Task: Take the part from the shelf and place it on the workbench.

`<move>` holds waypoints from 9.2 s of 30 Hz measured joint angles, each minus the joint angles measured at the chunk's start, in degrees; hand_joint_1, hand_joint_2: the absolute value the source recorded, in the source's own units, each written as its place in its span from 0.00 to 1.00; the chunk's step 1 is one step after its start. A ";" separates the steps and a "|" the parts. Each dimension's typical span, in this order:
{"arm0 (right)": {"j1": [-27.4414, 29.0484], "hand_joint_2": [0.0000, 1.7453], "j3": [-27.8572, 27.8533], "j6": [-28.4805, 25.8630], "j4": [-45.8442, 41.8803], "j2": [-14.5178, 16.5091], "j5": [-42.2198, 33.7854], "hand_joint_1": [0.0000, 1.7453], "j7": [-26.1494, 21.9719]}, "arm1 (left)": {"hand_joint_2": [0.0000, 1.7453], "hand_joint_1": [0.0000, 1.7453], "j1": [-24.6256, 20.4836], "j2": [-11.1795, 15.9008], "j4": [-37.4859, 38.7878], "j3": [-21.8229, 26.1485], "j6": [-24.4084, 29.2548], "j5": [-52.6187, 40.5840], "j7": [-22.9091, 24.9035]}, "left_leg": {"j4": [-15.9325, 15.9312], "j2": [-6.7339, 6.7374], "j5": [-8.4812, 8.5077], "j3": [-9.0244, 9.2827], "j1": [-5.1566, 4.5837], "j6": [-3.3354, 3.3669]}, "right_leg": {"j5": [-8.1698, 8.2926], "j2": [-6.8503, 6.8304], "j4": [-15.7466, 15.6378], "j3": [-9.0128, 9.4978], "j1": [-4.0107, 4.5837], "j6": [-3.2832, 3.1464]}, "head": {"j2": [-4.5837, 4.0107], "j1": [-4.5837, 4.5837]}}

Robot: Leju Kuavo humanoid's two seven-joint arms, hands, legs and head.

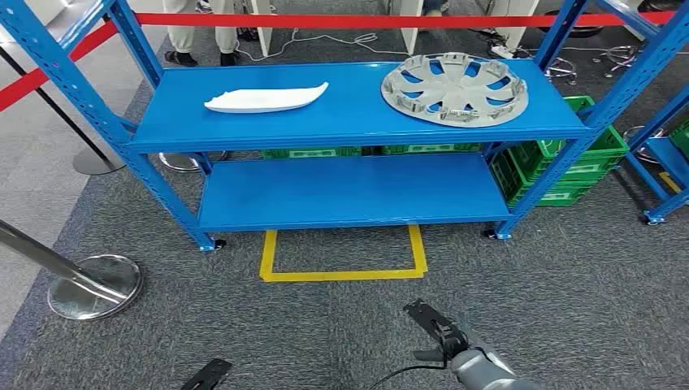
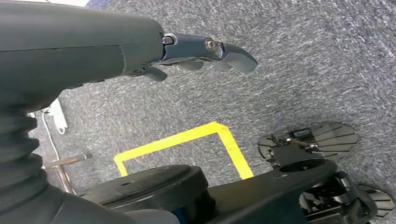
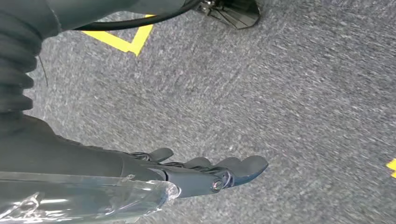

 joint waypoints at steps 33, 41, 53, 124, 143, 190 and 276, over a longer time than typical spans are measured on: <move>-22.34 1.00 57.44 -0.40 -2.50 6.31 -1.52 0.00 -8.93 | 1.00 0.00 -4.40 -1.01 0.01 -0.99 -2.32 -1.64 0.73 | 0.01 0.30 0.93 -1.17 -0.04 -0.29 | 0.94 0.45 0.36 -1.52 -0.03 -0.23 | 0.00 -0.02; -33.09 1.00 82.65 0.88 -6.81 9.85 -5.19 0.00 -8.04 | 1.00 0.00 -5.25 -1.89 0.02 -1.04 -2.85 -1.74 0.89 | 0.00 -0.03 1.13 -1.36 0.07 -0.33 | 1.00 0.06 0.37 -1.54 0.07 -0.31 | 0.01 0.00; -35.56 1.00 88.91 0.12 -7.06 9.97 -5.23 0.00 -7.26 | 1.00 0.00 -5.38 -2.42 0.02 -1.04 -3.04 -1.78 0.87 | 0.00 -0.05 1.16 -1.40 0.03 -0.30 | 1.04 0.00 0.35 -1.56 0.03 -0.29 | 0.00 -0.01; -36.31 1.00 75.90 -5.49 -4.27 -9.29 -15.21 0.00 9.42 | 1.00 0.00 -4.47 0.35 0.01 -0.86 -2.39 -2.87 0.96 | 0.01 -0.06 1.27 -1.60 -0.11 -0.14 | 1.18 -0.03 0.33 -1.72 -0.09 -0.15 | 0.00 0.00; -36.74 1.00 75.73 -7.05 -4.73 -7.85 -13.33 0.00 8.86 | 0.00 0.00 -4.43 0.47 0.02 -0.77 -2.51 -2.57 0.94 | 0.01 -0.07 1.27 -1.60 -0.11 -0.13 | 1.18 -0.04 0.33 -1.72 -0.09 -0.15 | 0.01 0.00; -35.28 1.00 75.73 -4.76 -4.71 -7.43 -11.89 0.00 9.81 | 0.00 0.00 -4.55 -0.01 0.02 -0.73 -4.52 -2.76 0.75 | 1.33 0.15 2.67 -5.10 0.47 -0.65 | 0.17 0.83 1.81 -3.11 -0.92 0.53 | 0.00 -0.18; -34.84 1.00 75.71 -4.08 -4.72 -6.95 -11.17 0.00 9.27 | 0.00 0.00 -4.30 -0.49 0.07 -0.68 -5.25 -2.84 0.33 | 15.35 -0.20 -4.63 -10.29 -0.07 -1.13 | 2.02 0.77 -0.15 -2.03 -0.03 -2.05 | 0.00 0.31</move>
